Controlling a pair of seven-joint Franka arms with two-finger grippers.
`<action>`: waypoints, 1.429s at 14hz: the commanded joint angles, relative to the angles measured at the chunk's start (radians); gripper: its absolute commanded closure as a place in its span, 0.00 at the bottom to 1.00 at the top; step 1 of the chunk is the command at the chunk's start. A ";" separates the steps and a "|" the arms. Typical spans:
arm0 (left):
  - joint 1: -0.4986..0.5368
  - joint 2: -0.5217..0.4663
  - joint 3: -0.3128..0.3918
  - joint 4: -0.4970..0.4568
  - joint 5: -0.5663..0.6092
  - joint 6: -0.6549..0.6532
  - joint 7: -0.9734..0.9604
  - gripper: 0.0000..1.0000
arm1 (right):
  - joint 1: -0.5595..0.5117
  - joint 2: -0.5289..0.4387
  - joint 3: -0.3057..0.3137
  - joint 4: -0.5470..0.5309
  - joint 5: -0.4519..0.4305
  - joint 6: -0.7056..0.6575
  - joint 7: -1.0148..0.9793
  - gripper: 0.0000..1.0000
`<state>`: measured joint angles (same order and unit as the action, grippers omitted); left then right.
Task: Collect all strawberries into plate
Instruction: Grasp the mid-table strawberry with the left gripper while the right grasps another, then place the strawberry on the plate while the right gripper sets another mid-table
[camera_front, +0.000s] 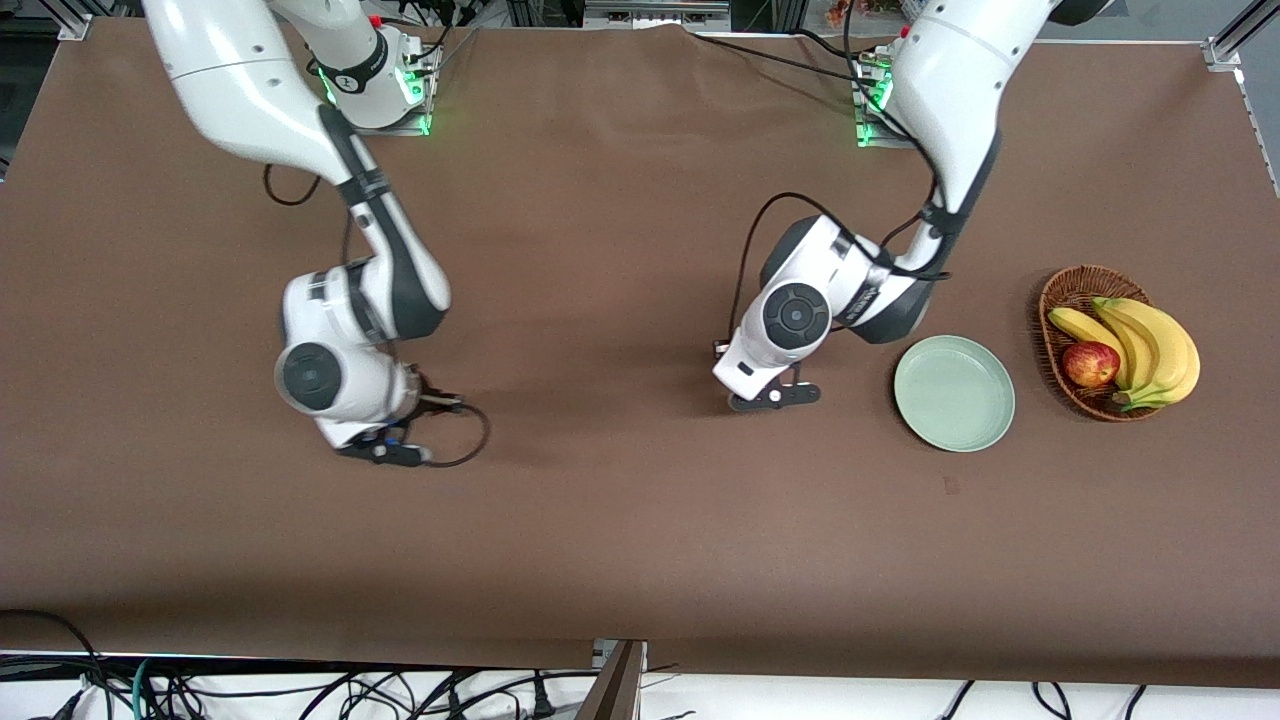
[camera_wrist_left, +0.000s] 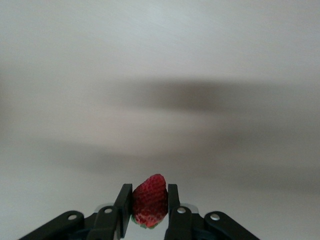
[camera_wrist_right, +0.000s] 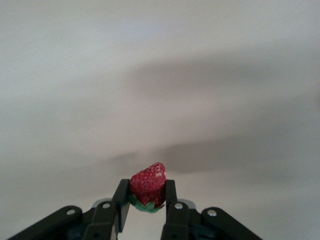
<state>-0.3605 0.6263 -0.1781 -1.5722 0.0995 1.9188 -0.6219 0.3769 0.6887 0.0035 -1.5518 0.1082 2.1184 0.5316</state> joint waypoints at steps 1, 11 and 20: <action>0.041 -0.014 0.002 0.075 0.138 -0.164 0.181 0.92 | 0.108 0.044 -0.007 0.076 0.024 0.026 0.213 0.91; 0.380 -0.039 -0.009 0.017 0.112 -0.106 0.944 0.92 | 0.424 0.301 0.018 0.303 0.028 0.555 0.630 0.91; 0.475 0.052 -0.014 -0.104 -0.109 0.061 1.056 0.58 | 0.445 0.365 0.016 0.389 0.019 0.572 0.591 0.00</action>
<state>0.1045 0.6988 -0.1789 -1.6396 0.0177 1.9466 0.4126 0.8380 1.0546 0.0196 -1.1956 0.1181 2.7138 1.1552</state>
